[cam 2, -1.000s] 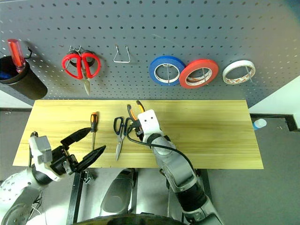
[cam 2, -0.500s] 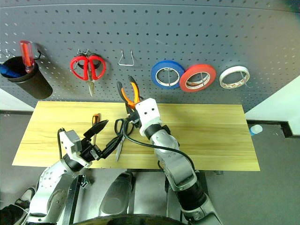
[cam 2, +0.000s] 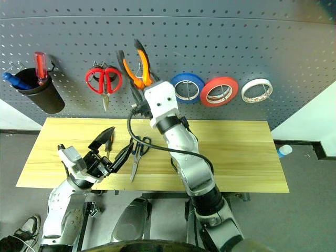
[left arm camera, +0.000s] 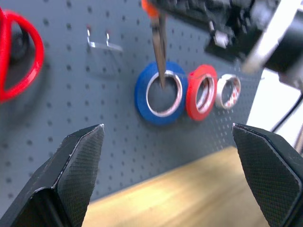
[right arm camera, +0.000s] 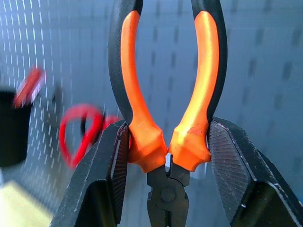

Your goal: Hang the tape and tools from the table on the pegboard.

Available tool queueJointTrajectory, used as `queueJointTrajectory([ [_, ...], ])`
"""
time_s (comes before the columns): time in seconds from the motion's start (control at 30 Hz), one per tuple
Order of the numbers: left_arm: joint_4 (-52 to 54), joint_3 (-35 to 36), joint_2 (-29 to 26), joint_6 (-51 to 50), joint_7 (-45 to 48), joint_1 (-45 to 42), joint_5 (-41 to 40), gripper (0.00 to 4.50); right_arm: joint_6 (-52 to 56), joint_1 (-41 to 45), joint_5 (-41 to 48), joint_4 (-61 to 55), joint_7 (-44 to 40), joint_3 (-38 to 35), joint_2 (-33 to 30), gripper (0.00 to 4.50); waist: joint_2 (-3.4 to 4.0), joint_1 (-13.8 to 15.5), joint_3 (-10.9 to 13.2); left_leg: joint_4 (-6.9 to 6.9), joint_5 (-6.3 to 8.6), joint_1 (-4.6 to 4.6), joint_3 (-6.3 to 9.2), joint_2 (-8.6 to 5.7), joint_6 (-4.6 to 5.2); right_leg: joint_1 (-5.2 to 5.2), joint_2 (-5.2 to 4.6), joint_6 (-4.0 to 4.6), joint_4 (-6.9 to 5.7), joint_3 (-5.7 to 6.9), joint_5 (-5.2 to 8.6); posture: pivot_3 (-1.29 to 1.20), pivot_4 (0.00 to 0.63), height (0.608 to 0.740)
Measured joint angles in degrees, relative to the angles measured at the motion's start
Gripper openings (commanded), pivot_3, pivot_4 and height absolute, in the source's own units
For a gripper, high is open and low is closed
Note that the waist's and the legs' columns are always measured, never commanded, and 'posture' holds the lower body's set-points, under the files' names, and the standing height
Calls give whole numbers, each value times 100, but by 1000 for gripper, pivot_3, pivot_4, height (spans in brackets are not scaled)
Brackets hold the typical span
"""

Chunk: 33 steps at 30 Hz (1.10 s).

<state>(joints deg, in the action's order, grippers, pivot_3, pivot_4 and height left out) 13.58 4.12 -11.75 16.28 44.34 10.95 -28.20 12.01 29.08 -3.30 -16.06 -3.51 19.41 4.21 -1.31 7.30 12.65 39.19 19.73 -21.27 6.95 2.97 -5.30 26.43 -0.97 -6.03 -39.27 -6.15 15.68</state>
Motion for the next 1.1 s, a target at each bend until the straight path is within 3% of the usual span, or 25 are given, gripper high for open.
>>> queueJointTrajectory([
  [0.33,-376,118,170,564,-161,-70,93,4500,-848,1213,-65,1418,89,-252,294,2113,1,39,-71,0,0,4,0,0,1,0,1,1,-10,0,-1,364,124,681],
  [0.7,-310,113,172,655,-171,210,66,4500,-1683,1720,-81,2766,163,-459,300,2113,2,160,-71,1,0,5,0,0,1,4,4,1,-18,0,0,382,135,681],
  [1.1,-30,100,147,650,-246,339,47,4500,-2037,2085,-86,3342,292,-664,341,2113,3,204,-70,0,0,5,0,0,2,5,4,1,-19,0,0,402,151,681],
])
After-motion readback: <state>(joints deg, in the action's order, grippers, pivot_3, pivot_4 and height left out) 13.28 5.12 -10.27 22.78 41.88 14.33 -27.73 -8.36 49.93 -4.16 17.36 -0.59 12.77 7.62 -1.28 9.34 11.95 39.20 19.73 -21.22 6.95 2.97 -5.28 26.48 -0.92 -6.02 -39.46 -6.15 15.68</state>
